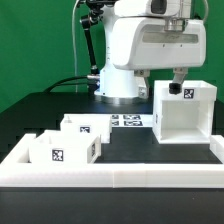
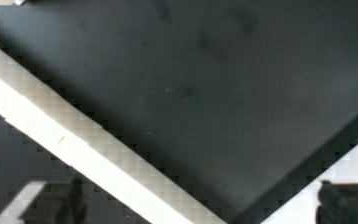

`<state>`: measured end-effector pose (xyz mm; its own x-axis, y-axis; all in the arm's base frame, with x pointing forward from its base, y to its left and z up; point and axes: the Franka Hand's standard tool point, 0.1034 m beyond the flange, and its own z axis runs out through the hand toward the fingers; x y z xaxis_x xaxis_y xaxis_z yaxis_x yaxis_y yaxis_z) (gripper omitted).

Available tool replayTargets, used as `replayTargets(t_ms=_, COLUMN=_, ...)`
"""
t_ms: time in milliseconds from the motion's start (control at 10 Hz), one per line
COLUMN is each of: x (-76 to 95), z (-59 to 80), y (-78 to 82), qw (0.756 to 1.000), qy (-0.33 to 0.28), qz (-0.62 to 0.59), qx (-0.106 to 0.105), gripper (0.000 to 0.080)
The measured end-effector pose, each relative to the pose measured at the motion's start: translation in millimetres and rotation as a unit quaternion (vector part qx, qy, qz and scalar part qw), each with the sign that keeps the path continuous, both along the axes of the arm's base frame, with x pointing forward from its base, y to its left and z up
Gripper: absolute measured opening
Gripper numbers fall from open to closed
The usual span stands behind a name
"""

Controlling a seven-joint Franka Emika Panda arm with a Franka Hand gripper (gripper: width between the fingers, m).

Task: Assemble drawer

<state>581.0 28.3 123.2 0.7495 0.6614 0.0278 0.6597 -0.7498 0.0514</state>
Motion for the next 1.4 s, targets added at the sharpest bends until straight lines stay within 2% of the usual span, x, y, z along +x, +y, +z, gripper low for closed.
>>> replayTargets(t_ms=500, x=-0.4, z=-1.1, y=0.4, qw=1.0, qy=0.0, qz=-0.006, qx=-0.004, gripper=0.065)
replayTargets(t_ms=700, x=-5.9, z=1.3, y=2.3, qw=0.998, qy=-0.002, qz=-0.067, qx=0.0, gripper=0.065)
replayTargets(t_ms=800, x=-17.4, z=1.6, y=8.1, qw=0.991, qy=0.003, qz=-0.13, qx=0.005, gripper=0.065)
replayTargets(t_ms=900, x=-24.8, z=1.1, y=16.4, qw=0.975, qy=0.013, qz=-0.22, qx=0.018, gripper=0.065)
replayTargets(t_ms=1000, x=-25.8, z=1.0, y=21.9, qw=0.965, qy=0.017, qz=-0.26, qx=0.025, gripper=0.065)
replayTargets(t_ms=1400, x=-27.9, z=0.6, y=24.9, qw=0.938, qy=0.019, qz=-0.344, qx=0.032, gripper=0.065)
